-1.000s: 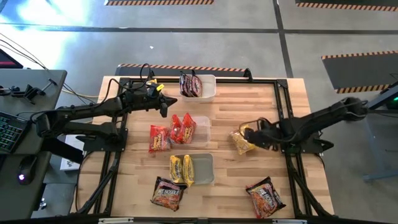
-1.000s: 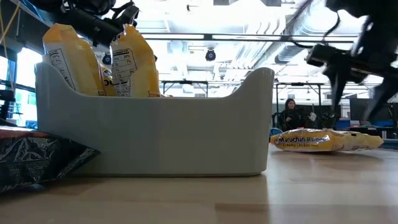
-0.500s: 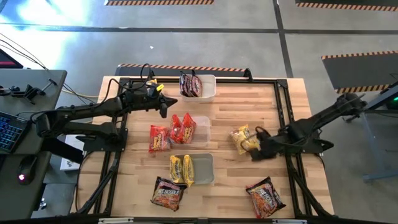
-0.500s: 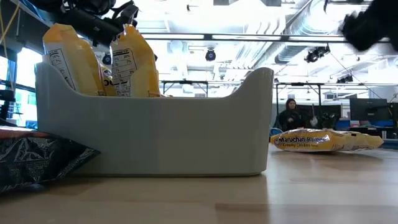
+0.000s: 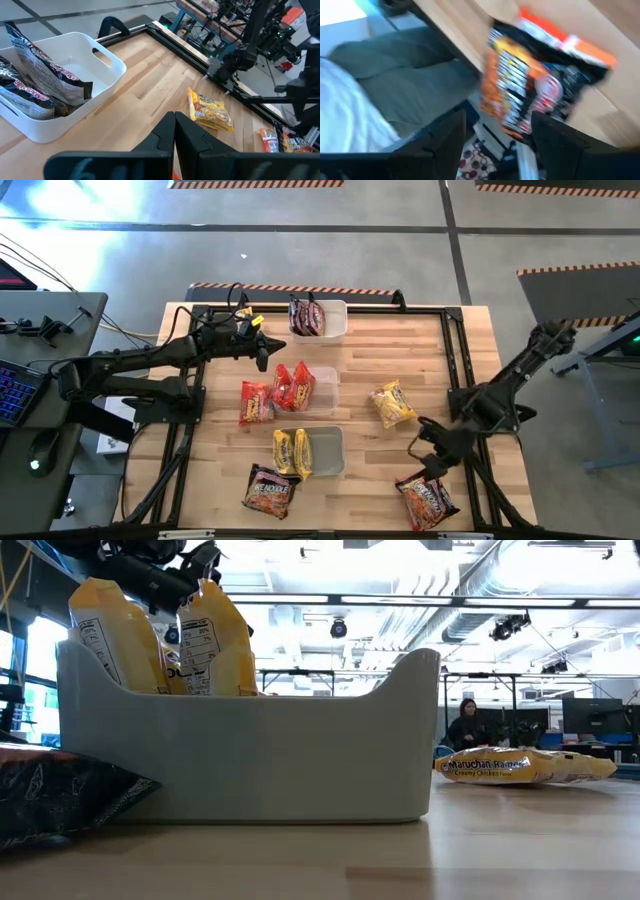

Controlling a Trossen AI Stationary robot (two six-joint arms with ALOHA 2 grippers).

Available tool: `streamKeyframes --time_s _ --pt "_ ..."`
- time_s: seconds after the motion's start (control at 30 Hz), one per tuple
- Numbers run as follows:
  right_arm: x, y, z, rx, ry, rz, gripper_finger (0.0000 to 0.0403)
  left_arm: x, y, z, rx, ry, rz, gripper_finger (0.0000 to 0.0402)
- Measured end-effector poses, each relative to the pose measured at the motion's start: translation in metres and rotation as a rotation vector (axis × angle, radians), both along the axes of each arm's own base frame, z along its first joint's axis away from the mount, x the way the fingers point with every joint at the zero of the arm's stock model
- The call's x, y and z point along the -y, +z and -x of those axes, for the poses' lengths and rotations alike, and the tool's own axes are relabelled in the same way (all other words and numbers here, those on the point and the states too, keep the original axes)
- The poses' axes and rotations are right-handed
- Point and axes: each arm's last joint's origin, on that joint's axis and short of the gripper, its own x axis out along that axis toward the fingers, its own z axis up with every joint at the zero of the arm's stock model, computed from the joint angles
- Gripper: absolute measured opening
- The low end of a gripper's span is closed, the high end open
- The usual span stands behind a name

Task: Sort Maruchan noodles
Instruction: Put the black noodle pack into the white bin

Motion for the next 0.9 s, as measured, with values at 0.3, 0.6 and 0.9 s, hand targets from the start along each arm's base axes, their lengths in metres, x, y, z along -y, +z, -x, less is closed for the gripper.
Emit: streamKeyframes --time_s 0.3,0.6,0.9 --pt "-0.007 -0.043 0.015 -0.009 -0.008 -0.034 0.0218 0.000 0.000 0.000 0.003 0.004 0.011 0.0000" --pt "-0.003 -0.062 0.018 0.001 -0.004 -0.051 0.0235 0.000 0.000 0.000 0.020 0.019 0.071 0.0000" --pt "-0.003 -0.038 0.019 -0.099 0.017 0.034 0.0261 0.000 0.000 0.000 0.031 0.030 0.110 0.0000"
